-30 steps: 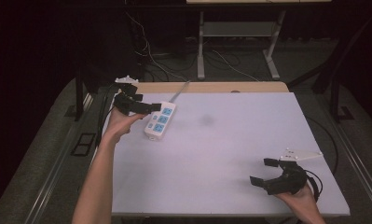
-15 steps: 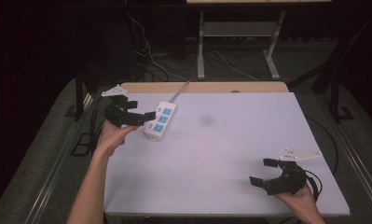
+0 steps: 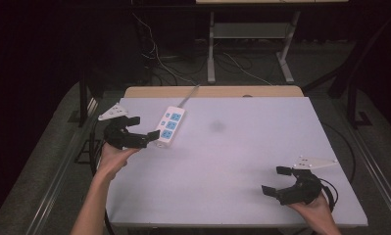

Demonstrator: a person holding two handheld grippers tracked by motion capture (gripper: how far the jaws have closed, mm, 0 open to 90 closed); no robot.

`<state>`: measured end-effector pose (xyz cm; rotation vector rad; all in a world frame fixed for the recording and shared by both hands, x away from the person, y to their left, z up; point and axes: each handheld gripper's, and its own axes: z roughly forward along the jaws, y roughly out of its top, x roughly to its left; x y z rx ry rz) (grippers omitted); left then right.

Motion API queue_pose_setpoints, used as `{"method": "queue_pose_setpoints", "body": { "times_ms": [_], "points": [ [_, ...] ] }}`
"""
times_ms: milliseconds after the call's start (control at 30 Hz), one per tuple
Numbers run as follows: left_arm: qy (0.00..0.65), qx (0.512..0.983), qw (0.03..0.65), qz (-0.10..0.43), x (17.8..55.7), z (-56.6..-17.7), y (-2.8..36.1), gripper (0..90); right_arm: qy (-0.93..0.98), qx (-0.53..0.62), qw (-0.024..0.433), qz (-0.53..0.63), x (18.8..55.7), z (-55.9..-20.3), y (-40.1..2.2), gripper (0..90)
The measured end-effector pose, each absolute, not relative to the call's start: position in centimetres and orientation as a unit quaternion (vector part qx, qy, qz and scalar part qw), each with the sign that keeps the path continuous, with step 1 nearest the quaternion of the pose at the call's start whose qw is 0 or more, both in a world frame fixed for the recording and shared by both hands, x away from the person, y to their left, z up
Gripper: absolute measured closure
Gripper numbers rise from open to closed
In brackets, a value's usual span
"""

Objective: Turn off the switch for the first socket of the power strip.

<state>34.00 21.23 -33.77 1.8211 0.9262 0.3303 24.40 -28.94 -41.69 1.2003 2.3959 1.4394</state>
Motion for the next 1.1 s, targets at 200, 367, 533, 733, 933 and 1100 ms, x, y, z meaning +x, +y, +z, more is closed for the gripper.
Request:
{"method": "queue_pose_setpoints", "body": {
  "times_ms": [200, 367, 533, 733, 933, 1100],
  "points": [
    [0.378, 0.758, 0.514, 0.138, 32.4, -34.5, 21.1, 0.0, 0.786, 0.394, 0.052, 0.473, 24.4, -41.6, -28.9, 0.3],
    [0.374, 0.755, 0.521, 0.135, 31.1, -35.1, 20.8, 0.0, 0.787, 0.394, 0.053, 0.472, 24.4, -41.6, -28.9, 0.3],
    [0.365, 0.756, 0.527, 0.132, 29.8, -35.6, 20.5, 0.0, 0.786, 0.394, 0.053, 0.473, 24.3, -41.6, -29.0, 0.3],
    [0.356, 0.757, 0.534, 0.123, 28.5, -36.2, 19.9, 0.0, 0.786, 0.394, 0.055, 0.473, 24.3, -41.6, -29.0, 0.3],
    [0.346, 0.763, 0.533, 0.114, 27.6, -36.9, 18.9, 0.0, 0.785, 0.395, 0.056, 0.473, 24.3, -41.6, -29.1, 0.3],
    [0.342, 0.765, 0.536, 0.101, 26.7, -38.0, 18.6, 0.0, 0.785, 0.395, 0.057, 0.475, 24.2, -41.5, -29.2, 0.3]
  ]
}}
